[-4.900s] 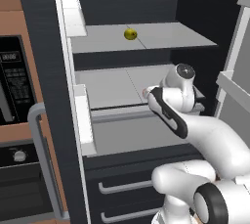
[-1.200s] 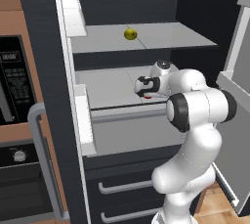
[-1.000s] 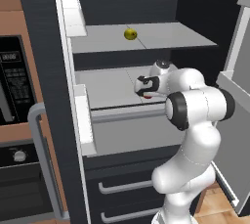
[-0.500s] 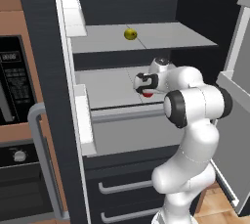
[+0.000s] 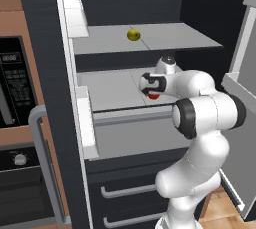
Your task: Pick tomato from the fridge and place it on the plate on the counter.
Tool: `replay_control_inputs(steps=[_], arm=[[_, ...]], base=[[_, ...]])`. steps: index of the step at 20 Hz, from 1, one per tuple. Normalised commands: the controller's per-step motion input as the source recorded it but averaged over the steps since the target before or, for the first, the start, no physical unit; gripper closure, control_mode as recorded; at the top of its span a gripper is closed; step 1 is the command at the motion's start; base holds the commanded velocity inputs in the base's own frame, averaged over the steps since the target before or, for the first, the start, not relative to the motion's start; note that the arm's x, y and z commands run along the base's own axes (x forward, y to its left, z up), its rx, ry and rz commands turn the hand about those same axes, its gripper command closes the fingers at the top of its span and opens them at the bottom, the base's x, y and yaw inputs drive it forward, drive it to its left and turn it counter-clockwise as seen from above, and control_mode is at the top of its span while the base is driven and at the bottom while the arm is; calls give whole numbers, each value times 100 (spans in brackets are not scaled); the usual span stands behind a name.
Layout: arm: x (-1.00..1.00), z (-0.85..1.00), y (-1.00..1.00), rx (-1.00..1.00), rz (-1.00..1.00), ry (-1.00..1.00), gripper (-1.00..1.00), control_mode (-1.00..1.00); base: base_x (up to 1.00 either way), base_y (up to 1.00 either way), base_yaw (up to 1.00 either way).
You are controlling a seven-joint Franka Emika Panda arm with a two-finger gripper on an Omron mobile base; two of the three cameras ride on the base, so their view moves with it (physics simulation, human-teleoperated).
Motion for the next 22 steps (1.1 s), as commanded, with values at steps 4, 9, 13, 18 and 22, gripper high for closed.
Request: replay_control_inputs(steps=[4,9,13,18,22], arm=[[-75,33,0,0,-1,0,100,-100],[-61,51,0,0,0,2,100,-100],[-56,62,0,0,0,6,100,-100],[-53,53,0,0,0,8,100,-100],[-63,42,0,0,0,8,100,-100]], base=[[0,0,0],[0,0,0],[0,0,0],[0,0,0],[0,0,0]])
